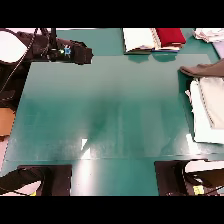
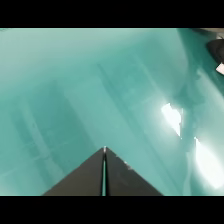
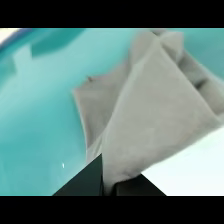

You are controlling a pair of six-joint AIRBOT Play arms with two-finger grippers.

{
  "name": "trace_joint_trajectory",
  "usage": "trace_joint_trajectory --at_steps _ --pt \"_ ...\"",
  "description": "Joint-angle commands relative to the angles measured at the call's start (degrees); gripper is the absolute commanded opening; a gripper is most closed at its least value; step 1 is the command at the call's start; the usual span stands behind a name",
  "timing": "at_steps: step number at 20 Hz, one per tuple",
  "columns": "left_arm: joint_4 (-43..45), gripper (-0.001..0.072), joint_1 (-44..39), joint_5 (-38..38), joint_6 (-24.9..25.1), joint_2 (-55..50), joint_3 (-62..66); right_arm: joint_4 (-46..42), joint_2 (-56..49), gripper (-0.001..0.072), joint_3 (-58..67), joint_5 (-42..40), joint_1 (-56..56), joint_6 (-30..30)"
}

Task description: Fold the shirts.

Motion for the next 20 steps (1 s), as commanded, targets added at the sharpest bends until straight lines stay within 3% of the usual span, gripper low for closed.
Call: trace_joint_trajectory --at_steps 1,7,13,16,20 --pt "-0.7 0.0028 0.0 0.2 -0.6 0.0 0.0 4.7 1.4 0.0014 0.1 -4.5 -2.6 0.1" --pt "-1.3 0.0028 0.0 0.0 -0.5 0.0 0.0 5.7 7.3 0.0015 0.1 -11.8 -0.7 0.1" --pt "-1.2 0.0029 0.0 -1.0 -0.3 0.0 0.0 4.7 12.0 0.0015 0.0 -4.4 -1.8 -0.9" --pt "-1.2 0.0029 0.0 -1.1 -0.2 0.0 0.0 -1.2 14.7 0.0015 -1.6 -0.5 -1.9 -1.2" --pt "-1.2 0.0029 0.0 -2.0 0.2 0.0 0.0 -12.2 21.9 0.0015 -14.2 1.0 -2.5 -1.2"
